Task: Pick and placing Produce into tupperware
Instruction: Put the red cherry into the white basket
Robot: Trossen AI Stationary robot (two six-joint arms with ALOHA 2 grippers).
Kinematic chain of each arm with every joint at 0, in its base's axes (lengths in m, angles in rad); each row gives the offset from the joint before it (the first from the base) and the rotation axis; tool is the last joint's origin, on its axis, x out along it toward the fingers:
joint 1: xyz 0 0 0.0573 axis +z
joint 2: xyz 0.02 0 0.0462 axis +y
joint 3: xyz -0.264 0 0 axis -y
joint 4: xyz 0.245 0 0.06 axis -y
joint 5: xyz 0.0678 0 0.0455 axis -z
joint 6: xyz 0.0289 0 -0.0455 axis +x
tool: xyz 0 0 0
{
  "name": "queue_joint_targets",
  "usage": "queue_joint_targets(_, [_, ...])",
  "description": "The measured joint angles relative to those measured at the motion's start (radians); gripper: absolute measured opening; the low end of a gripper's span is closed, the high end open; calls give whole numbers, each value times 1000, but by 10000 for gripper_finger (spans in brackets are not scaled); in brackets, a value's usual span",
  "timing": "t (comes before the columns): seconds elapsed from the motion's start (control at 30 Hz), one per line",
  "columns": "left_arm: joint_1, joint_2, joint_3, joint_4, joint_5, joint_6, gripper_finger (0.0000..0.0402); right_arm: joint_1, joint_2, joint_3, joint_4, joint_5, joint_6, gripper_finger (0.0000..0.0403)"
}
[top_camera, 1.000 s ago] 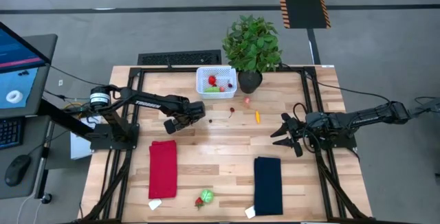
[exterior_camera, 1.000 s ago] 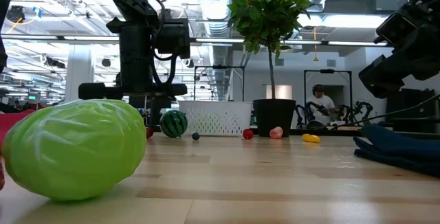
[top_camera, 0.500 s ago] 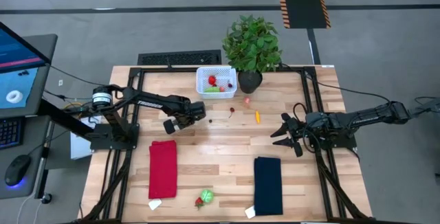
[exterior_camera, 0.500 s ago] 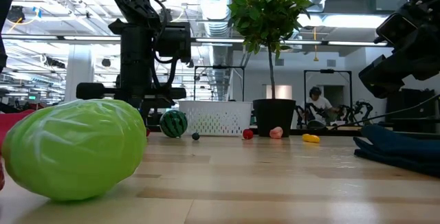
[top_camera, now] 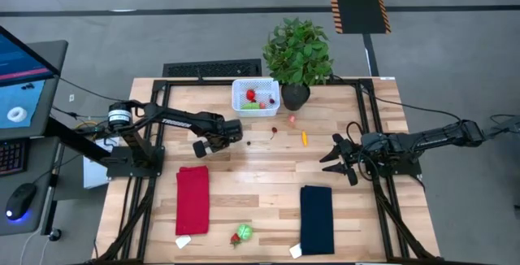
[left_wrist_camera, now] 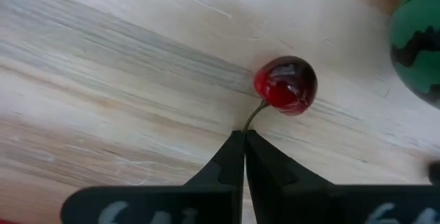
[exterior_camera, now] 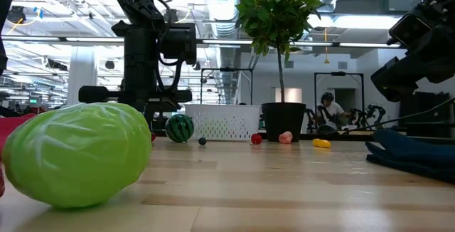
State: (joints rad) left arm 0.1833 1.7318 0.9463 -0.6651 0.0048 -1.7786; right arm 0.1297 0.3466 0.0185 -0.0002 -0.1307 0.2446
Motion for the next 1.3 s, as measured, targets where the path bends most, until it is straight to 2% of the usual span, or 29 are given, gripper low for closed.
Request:
queue_joint_targets(0.2, [-8,-39,-3,3,42,-2,0,0,0,0,0,0,0,181])
queue_joint_targets(0.53, [-8,-51,-2,9,19,-16,0,0,0,0,0,0,0,181])
queue_joint_targets(0.87, [-9,-156,0,12,-54,35,0,0,0,0,0,0,0,184])
queue_joint_targets(1.0, [-9,-180,0,64,-115,114,0,0,0,0,0,0,0,182])
queue_joint_targets(1.3, [51,-187,85,81,-157,261,0,0,0,0,0,0,0,181])
